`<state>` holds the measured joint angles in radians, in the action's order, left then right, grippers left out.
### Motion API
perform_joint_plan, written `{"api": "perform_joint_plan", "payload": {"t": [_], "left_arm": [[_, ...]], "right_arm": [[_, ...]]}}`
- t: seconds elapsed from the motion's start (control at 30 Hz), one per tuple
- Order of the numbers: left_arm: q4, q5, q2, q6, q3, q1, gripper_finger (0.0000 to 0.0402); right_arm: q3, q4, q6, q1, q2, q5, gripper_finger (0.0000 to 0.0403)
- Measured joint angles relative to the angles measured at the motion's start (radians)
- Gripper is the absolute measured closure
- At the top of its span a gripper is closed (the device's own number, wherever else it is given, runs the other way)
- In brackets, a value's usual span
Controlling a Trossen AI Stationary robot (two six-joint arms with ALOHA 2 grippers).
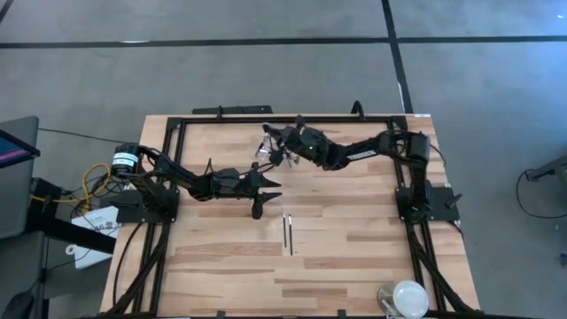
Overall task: Sort items
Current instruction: Put the right eyeshadow brush into the transparent organizer, then put the eyeshadow brush into the transparent organizer
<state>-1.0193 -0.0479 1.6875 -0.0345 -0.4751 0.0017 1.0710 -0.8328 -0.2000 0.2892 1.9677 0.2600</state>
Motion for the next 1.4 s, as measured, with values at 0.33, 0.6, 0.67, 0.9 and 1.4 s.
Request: {"api": "perform_joint_plan", "payload": {"t": [0.33, 0.6, 0.67, 0.9, 1.4], "left_arm": [[-0.011, 0.000, 0.000, 0.000, 0.000, 0.000, 0.0266], [-0.017, 0.000, 0.000, 0.000, 0.000, 0.000, 0.0266], [-0.024, 0.000, 0.000, 0.000, 0.000, -0.001, 0.0266], [-0.026, 0.003, 0.000, 0.000, -0.001, -0.001, 0.0266], [-0.036, -0.001, 0.000, -0.001, -0.001, 0.000, 0.0266]], "right_arm": [[0.037, 0.017, 0.017, -0.005, 0.067, 0.001, 0.0374], [0.038, 0.051, 0.019, -0.044, 0.006, 0.005, 0.0321], [0.038, 0.080, 0.017, -0.062, -0.026, 0.008, 0.0314], [0.038, 0.230, 0.017, -0.133, -0.167, 0.040, 0.0304], [0.038, 0.393, 0.052, -0.318, -0.313, 0.047, 0.0304]]}}
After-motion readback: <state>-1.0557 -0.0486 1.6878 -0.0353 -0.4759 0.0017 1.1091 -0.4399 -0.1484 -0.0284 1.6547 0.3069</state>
